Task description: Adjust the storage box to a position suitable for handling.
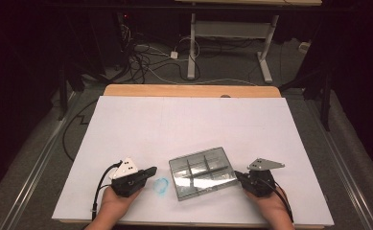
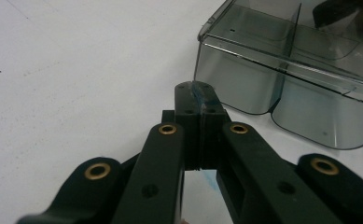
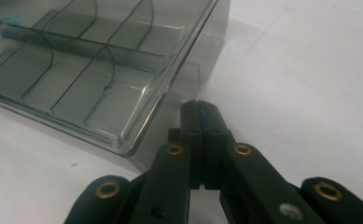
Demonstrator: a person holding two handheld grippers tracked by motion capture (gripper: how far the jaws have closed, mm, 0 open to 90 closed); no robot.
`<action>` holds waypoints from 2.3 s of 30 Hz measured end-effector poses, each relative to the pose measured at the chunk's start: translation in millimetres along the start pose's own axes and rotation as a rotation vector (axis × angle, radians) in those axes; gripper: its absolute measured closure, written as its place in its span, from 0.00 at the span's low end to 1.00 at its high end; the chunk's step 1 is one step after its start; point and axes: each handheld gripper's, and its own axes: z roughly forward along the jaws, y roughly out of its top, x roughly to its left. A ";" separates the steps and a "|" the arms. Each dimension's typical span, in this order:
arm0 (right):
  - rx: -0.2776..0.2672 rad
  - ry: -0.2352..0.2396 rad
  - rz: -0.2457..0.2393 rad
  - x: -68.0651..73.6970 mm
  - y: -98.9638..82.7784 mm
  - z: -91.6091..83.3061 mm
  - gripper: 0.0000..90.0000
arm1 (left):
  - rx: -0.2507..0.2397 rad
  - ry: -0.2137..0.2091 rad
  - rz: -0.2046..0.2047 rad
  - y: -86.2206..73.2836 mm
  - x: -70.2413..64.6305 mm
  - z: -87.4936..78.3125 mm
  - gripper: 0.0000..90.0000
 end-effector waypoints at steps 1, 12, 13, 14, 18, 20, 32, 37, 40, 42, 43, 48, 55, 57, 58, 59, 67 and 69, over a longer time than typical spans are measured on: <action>0.004 0.002 0.002 1.9 -0.5 -0.6 1.00 | 0.002 0.000 -0.001 0.1 0.3 0.1 0.97; 0.030 0.028 -0.032 23.5 -7.6 -5.6 1.00 | 0.009 -0.003 -0.010 0.4 1.4 0.5 0.97; 0.034 0.033 -0.041 26.2 -8.3 -5.7 1.00 | 0.012 0.000 -0.011 0.6 1.2 1.0 0.97; 0.036 0.039 -0.052 29.7 -9.0 -5.9 1.00 | 0.018 0.003 -0.009 0.9 1.0 1.5 0.97; 0.043 0.060 -0.065 41.6 -10.7 -7.0 1.00 | 0.036 0.017 -0.018 1.8 1.1 3.3 0.97; 0.044 0.073 -0.072 46.9 -11.1 -7.6 1.00 | 0.038 0.019 -0.025 1.9 1.6 3.4 0.97; 0.022 0.084 -0.069 50.9 -8.6 -8.6 1.00 | 0.051 0.020 -0.016 2.7 0.9 4.4 0.97; -0.011 0.055 -0.048 45.3 -6.3 -14.5 1.00 | 0.050 0.023 -0.032 2.1 -5.0 0.8 0.97; -0.064 0.030 -0.033 42.7 -3.6 -20.4 1.00 | 0.091 0.012 -0.028 1.4 -12.3 0.4 0.97; -0.086 0.027 -0.033 41.9 -1.0 -23.9 1.00 | 0.117 0.017 -0.023 1.5 -14.0 1.9 0.97; -0.091 0.028 -0.037 41.8 -0.3 -24.7 1.00 | 0.127 0.016 -0.032 1.2 -13.3 3.5 0.97; -0.133 0.024 -0.047 41.8 4.1 -31.5 1.00 | 0.150 0.019 -0.049 1.2 -13.4 5.8 0.97; -0.194 0.062 -0.093 49.9 15.8 -37.7 1.00 | 0.161 0.009 -0.034 1.5 -17.0 7.2 0.97; -0.201 0.072 -0.106 54.4 18.6 -36.5 1.00 | 0.165 0.007 -0.033 2.1 -18.6 8.7 0.97; -0.203 0.079 -0.112 56.3 19.8 -35.8 1.00 | 0.166 0.006 -0.030 2.6 -19.4 9.7 0.97; -0.207 0.087 -0.113 58.7 21.2 -34.9 1.00 | 0.171 0.005 -0.026 3.0 -19.8 10.5 0.97; -0.204 0.147 -0.149 73.1 28.5 -24.2 1.00 | 0.173 -0.006 -0.029 2.9 -19.1 11.4 0.97; -0.198 0.171 -0.161 77.9 30.5 -19.3 1.00 | 0.156 -0.017 -0.035 2.2 -18.2 10.2 0.97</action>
